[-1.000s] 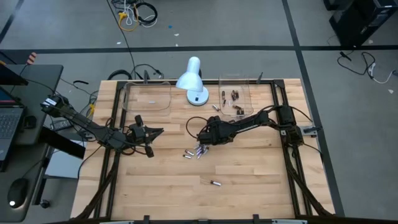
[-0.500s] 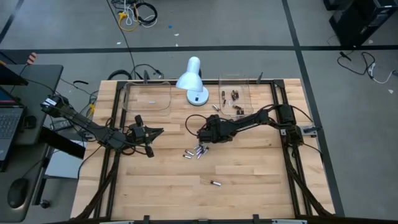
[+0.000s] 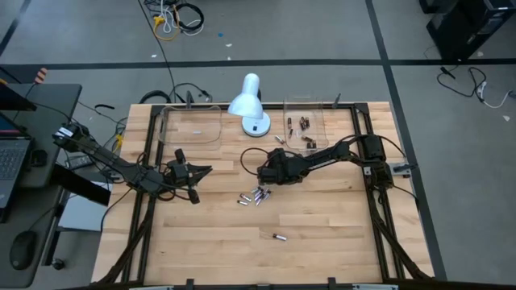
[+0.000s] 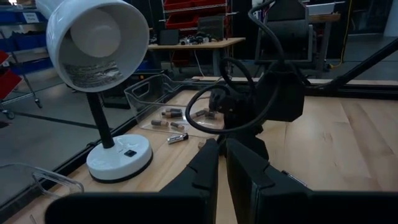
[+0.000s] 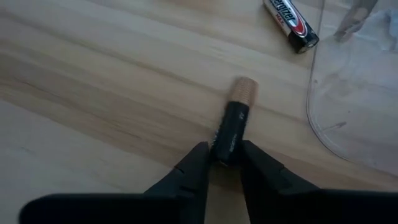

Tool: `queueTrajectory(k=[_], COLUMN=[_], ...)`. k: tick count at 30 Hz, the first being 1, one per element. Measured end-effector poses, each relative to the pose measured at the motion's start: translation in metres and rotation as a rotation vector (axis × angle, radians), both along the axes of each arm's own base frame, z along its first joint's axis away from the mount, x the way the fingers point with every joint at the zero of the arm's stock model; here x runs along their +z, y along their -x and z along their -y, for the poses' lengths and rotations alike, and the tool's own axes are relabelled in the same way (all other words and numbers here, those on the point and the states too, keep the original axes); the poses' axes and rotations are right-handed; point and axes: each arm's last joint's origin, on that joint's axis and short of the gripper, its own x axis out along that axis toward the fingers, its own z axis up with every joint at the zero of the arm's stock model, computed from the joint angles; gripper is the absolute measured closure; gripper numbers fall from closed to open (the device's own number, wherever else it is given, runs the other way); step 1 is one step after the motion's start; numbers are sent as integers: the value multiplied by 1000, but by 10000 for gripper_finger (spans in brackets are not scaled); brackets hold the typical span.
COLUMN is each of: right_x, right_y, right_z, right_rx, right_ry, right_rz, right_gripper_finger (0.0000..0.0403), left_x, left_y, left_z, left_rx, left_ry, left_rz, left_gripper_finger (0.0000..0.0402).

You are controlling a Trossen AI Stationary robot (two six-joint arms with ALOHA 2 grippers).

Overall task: Sort batteries
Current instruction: Put the black battery in the transparent bin

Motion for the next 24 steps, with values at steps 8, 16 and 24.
queueTrajectory(k=[8,16,24], right_x=[-1,15,50], right_y=[0,2,7], right_z=[-8,-36,-54], right_rx=[64,151,234], right_ry=[-5,-29,28], right_rz=[-34,6,79], right_gripper_finger=[382,382,382], left_x=[0,0,0], left_y=[0,0,0], left_z=[0,0,0], left_rx=[0,0,0], left_ry=[5,6,13], left_rz=[2,2,5], left_gripper_finger=[369,369,369])
